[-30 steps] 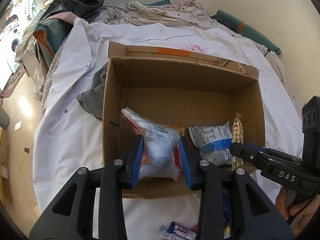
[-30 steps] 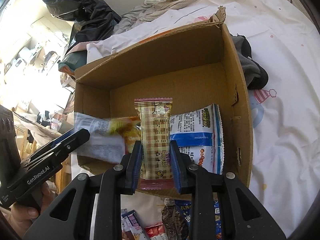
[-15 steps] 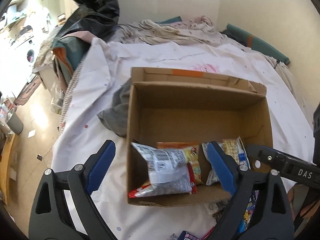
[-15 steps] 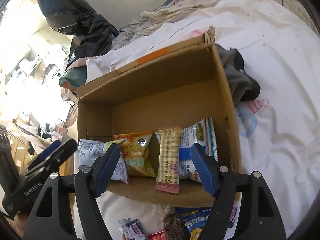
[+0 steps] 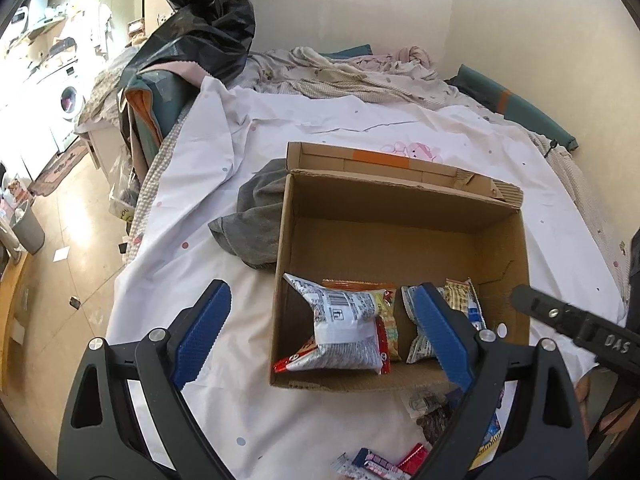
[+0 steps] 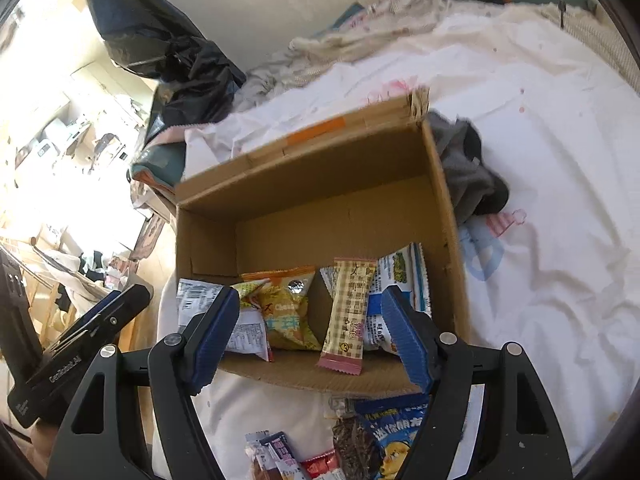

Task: Organize snacks
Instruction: 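Open both tools in the box and withdraw them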

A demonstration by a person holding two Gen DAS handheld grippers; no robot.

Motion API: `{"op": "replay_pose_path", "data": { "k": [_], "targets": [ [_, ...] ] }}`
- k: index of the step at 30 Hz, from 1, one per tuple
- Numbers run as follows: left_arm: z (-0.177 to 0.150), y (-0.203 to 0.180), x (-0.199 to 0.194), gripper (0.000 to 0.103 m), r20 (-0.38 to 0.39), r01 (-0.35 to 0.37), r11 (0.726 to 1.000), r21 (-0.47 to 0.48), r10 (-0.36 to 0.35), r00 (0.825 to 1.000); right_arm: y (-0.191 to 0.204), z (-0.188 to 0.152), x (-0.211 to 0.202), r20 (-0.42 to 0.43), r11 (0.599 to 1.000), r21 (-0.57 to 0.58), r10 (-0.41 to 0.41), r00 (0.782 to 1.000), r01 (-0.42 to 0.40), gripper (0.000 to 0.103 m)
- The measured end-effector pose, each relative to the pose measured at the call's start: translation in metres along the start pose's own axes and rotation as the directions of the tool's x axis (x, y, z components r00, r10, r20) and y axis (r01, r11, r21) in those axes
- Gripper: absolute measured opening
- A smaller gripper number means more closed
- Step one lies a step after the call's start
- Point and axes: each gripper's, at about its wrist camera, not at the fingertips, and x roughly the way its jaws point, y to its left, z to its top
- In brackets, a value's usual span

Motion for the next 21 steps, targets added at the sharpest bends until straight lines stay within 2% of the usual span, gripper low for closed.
{"op": "replay_pose_path", "data": {
  "k": [4, 12, 19, 21],
  "targets": [
    [-0.005, 0.002, -0.014, 0.091, 0.025, -0.004, 1.0, 0.01, 0.004, 1.0, 0.006, -0.006, -0.026, 0.055, 0.999, -0.026, -0.021, 0.998, 0.022, 0.076],
    [-0.022, 0.013, -0.032, 0.091, 0.009, -0.046, 0.999, -0.011, 0.046, 0.999, -0.001, -0.022, -0.047, 0.059, 0.999, 0.009, -0.044, 0.997, 0.044, 0.076],
    [-0.048, 0.016, -0.039, 0.091, -0.068, -0.053, 0.998, -0.02, 0.051, 0.996, 0.001, -0.042, -0.053, 0.024, 0.997, 0.001, -0.072, 0.997, 0.072, 0.077],
    [-0.059, 0.013, -0.037, 0.091, -0.11, -0.051, 0.999, -0.005, 0.05, 0.993, 0.001, -0.048, -0.055, 0.021, 0.996, 0.011, -0.085, 0.996, 0.085, 0.08]
  ]
}}
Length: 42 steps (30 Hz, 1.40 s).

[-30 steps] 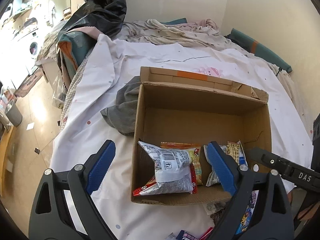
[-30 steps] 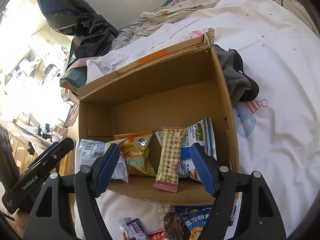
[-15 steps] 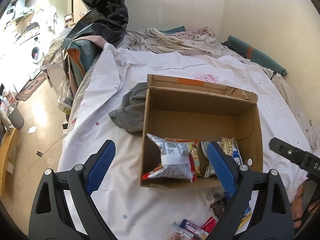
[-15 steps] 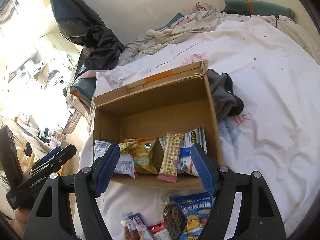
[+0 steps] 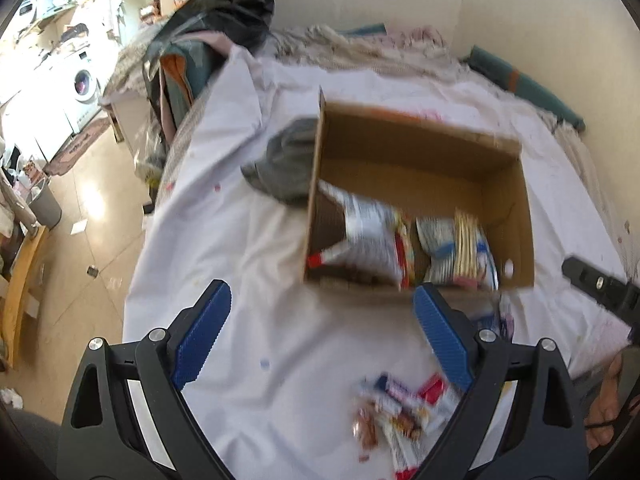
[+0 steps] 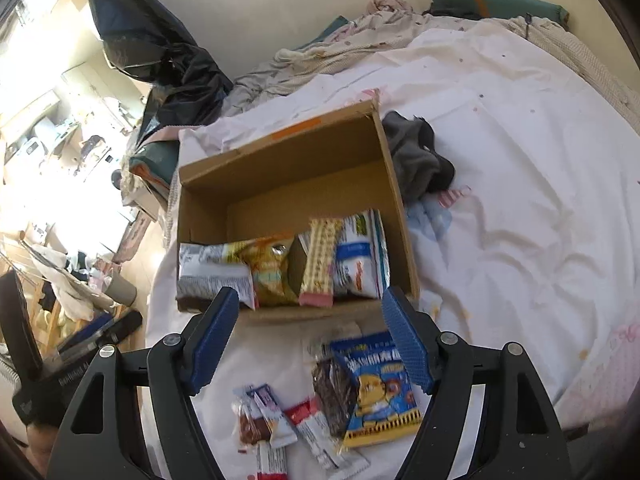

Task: Organize snacks
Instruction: 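Open both tools in the box and withdraw them, then grasp the clear candy packet with left tool while right tool grasps blue cartoon bag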

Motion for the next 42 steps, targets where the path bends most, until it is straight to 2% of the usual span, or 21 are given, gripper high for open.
{"op": "replay_pose_path", "data": {
  "k": [2, 9, 14, 16, 18, 20, 21, 22, 25, 29, 30, 31, 33, 34, 35, 37, 40, 42],
  "targets": [
    [-0.01, -0.003, 0.0, 0.091, -0.029, 0.009, 1.0, 0.008, -0.009, 1.0, 0.0, -0.006, -0.003, 0.001, 1.0, 0.0, 0.016, 1.0, -0.016, 0.082],
    [-0.024, 0.003, 0.002, 0.091, -0.061, -0.012, 1.0, -0.026, 0.01, 0.998, -0.001, -0.019, 0.001, -0.04, 1.0, 0.004, 0.015, 0.999, -0.015, 0.082],
    [-0.036, 0.015, 0.019, 0.091, -0.159, -0.013, 0.997, -0.079, 0.0, 0.987, -0.016, -0.023, 0.011, -0.09, 0.997, 0.071, 0.026, 0.996, -0.02, 0.082],
    [-0.044, 0.015, 0.03, 0.09, -0.225, 0.004, 0.996, -0.086, -0.023, 0.974, -0.021, -0.025, 0.014, -0.104, 0.995, 0.096, 0.028, 0.994, -0.018, 0.082],
    [-0.055, 0.013, 0.042, 0.085, -0.295, 0.023, 0.995, -0.094, -0.05, 0.954, -0.024, -0.026, 0.017, -0.116, 0.995, 0.1, 0.013, 0.993, -0.002, 0.082],
    [-0.068, 0.01, 0.052, 0.071, -0.354, 0.027, 0.995, -0.101, -0.061, 0.933, -0.025, -0.027, 0.017, -0.119, 0.996, 0.085, -0.023, 0.993, 0.034, 0.082],
    [-0.074, 0.008, 0.056, 0.067, -0.379, 0.037, 0.994, -0.107, -0.075, 0.922, -0.025, -0.026, 0.017, -0.119, 0.996, 0.077, -0.032, 0.992, 0.041, 0.082],
    [-0.081, 0.004, 0.063, 0.063, -0.416, 0.054, 0.992, -0.116, -0.098, 0.904, -0.024, -0.027, 0.018, -0.121, 0.997, 0.069, -0.033, 0.992, 0.042, 0.082],
    [-0.094, -0.009, 0.075, 0.061, -0.462, 0.059, 0.993, -0.107, -0.102, 0.881, -0.024, -0.028, 0.018, -0.126, 0.996, 0.05, -0.065, 0.99, 0.071, 0.082],
    [-0.11, -0.026, 0.088, 0.059, -0.512, 0.05, 0.997, -0.058, -0.072, 0.856, -0.032, -0.028, 0.018, -0.136, 0.995, 0.079, -0.051, 0.989, 0.062, 0.082],
    [-0.112, -0.027, 0.09, 0.057, -0.518, 0.044, 0.998, -0.053, -0.065, 0.853, -0.035, -0.028, 0.018, -0.137, 0.994, 0.09, -0.048, 0.989, 0.061, 0.082],
    [-0.116, -0.028, 0.093, 0.049, -0.526, 0.039, 0.998, -0.052, -0.061, 0.848, -0.039, -0.027, 0.017, -0.139, 0.992, 0.11, -0.041, 0.989, 0.057, 0.082],
    [-0.118, -0.028, 0.095, 0.033, -0.524, 0.031, 0.998, -0.06, -0.058, 0.85, -0.045, -0.027, 0.018, -0.142, 0.989, 0.139, -0.037, 0.989, 0.057, 0.082],
    [-0.119, -0.028, 0.095, 0.012, -0.523, 0.027, 0.998, -0.057, -0.053, 0.85, -0.048, -0.026, 0.019, -0.145, 0.986, 0.152, -0.04, 0.989, 0.062, 0.082],
    [-0.12, -0.027, 0.096, 0.012, -0.53, 0.028, 0.998, -0.051, -0.051, 0.846, -0.051, -0.026, 0.02, -0.148, 0.985, 0.16, -0.042, 0.988, 0.066, 0.082],
    [-0.119, -0.023, 0.092, 0.012, -0.523, 0.029, 0.997, -0.077, -0.065, 0.85, -0.055, -0.027, 0.024, -0.166, 0.981, 0.176, -0.053, 0.985, 0.083, 0.082],
    [-0.111, -0.011, 0.084, 0.012, -0.491, 0.002, 0.996, -0.086, -0.044, 0.87, -0.061, -0.031, 0.038, -0.234, 0.975, 0.176, -0.091, 0.968, 0.134, 0.082],
    [-0.105, -0.004, 0.079, 0.012, -0.472, -0.009, 0.993, -0.115, -0.046, 0.88, -0.064, -0.039, 0.056, -0.321, 0.973, 0.171, -0.095, 0.942, 0.156, 0.082]
  ]
}}
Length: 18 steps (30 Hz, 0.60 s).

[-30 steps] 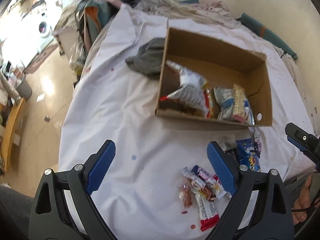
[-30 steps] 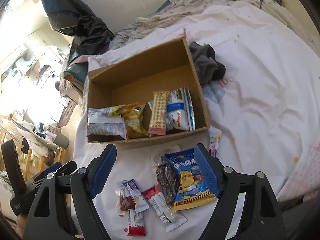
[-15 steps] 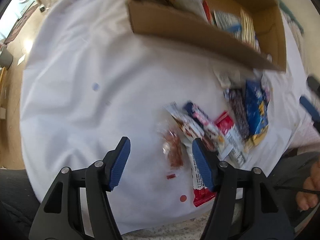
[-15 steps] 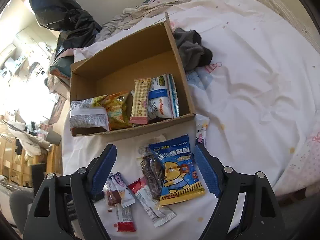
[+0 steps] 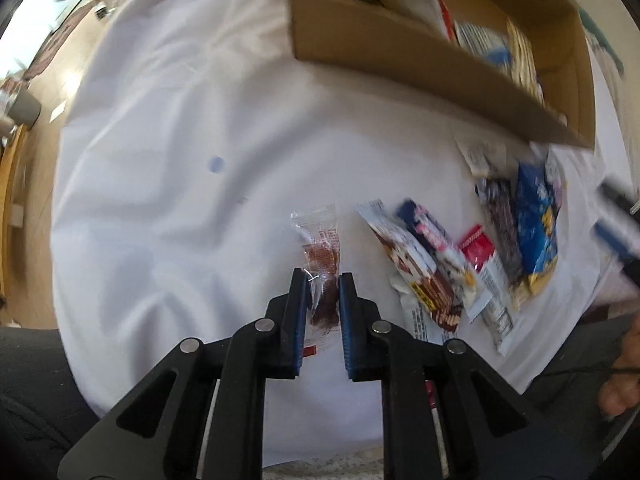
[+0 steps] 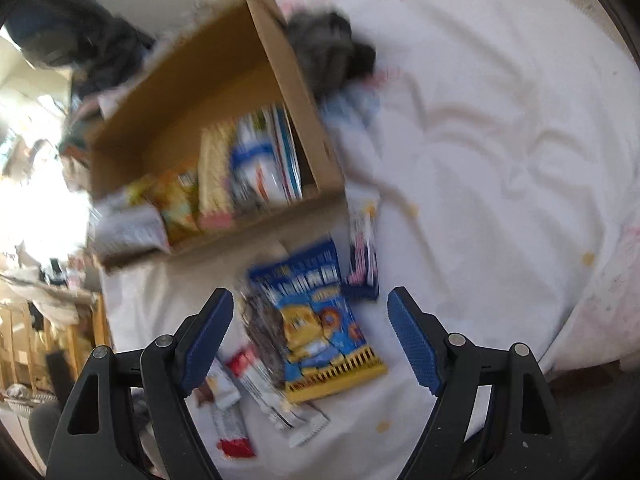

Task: Organize snacks
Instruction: 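Grasp the clear candy packet with left tool while right tool grasps blue cartoon bag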

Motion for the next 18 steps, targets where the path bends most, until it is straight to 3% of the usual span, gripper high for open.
{"op": "replay_pose_path", "data": {
  "k": [4, 8, 11, 14, 18],
  "targets": [
    [0.003, 0.003, -0.016, 0.012, 0.063, -0.009, 1.0, -0.017, 0.01, 0.998, 0.004, -0.003, 0.037, -0.141, 0.999, -0.02, -0.047, 0.989, 0.045, 0.082],
    [0.007, -0.001, -0.027, 0.012, 0.105, -0.006, 1.0, -0.01, 0.007, 0.994, 0.012, -0.002, 0.058, -0.199, 0.995, -0.064, -0.085, 0.976, 0.074, 0.081],
    [0.013, 0.001, -0.031, 0.012, 0.115, -0.002, 1.0, 0.0, 0.002, 0.993, 0.022, -0.005, 0.063, -0.191, 0.981, -0.147, -0.156, 0.969, 0.129, 0.055],
    [0.017, 0.001, -0.031, 0.012, 0.105, 0.006, 1.0, -0.007, -0.005, 0.994, 0.023, -0.01, 0.065, -0.191, 0.975, -0.179, -0.164, 0.968, 0.13, 0.043],
    [0.016, 0.002, -0.028, 0.012, 0.099, 0.012, 1.0, -0.019, -0.01, 0.995, 0.024, -0.013, 0.055, -0.178, 0.978, -0.185, -0.131, 0.975, 0.098, 0.036]
  ]
}}
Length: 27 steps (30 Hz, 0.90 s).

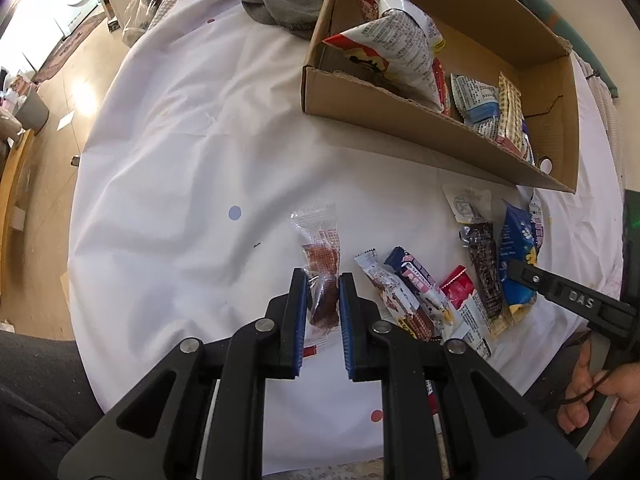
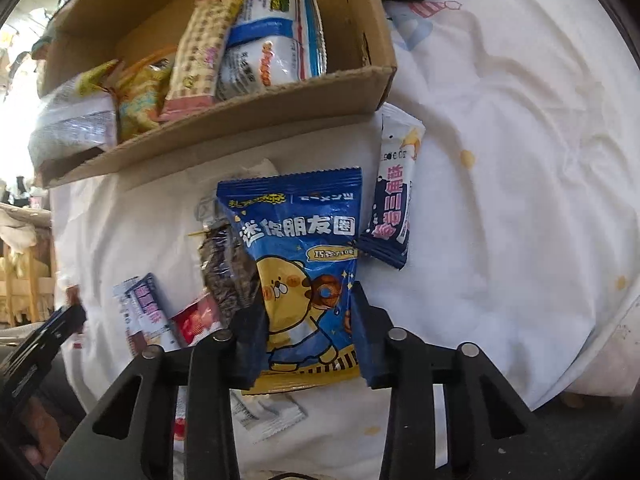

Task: Organize snacks
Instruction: 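Grasp the clear candy packet with left tool while right tool grasps blue cartoon bag, then carry the candy packet and blue cartoon bag toward the box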

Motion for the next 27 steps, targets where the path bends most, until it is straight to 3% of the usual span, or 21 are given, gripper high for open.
{"op": "replay_pose_path", "data": {
  "k": [7, 11, 20, 27],
  "targets": [
    [0.0, 0.006, -0.003, 0.012, 0.018, -0.01, 1.0, -0.014, 0.01, 1.0, -0.005, -0.015, -0.033, 0.052, 0.994, 0.014, 0.11, 0.993, -0.111, 0.035],
    [0.001, 0.009, -0.005, 0.012, 0.032, -0.022, 1.0, -0.021, 0.022, 0.999, -0.005, -0.018, -0.052, 0.109, 0.982, 0.002, 0.19, 0.976, -0.191, 0.035],
    [0.003, 0.011, -0.015, 0.012, 0.105, -0.04, 0.999, -0.021, 0.042, 0.994, 0.035, -0.023, -0.087, 0.169, 0.898, -0.207, 0.423, 0.89, -0.388, 0.035],
    [0.007, 0.021, -0.032, 0.012, 0.16, -0.023, 0.998, -0.052, 0.031, 0.987, 0.054, -0.023, -0.103, 0.219, 0.858, -0.257, 0.5, 0.838, -0.445, 0.035]
  ]
}}
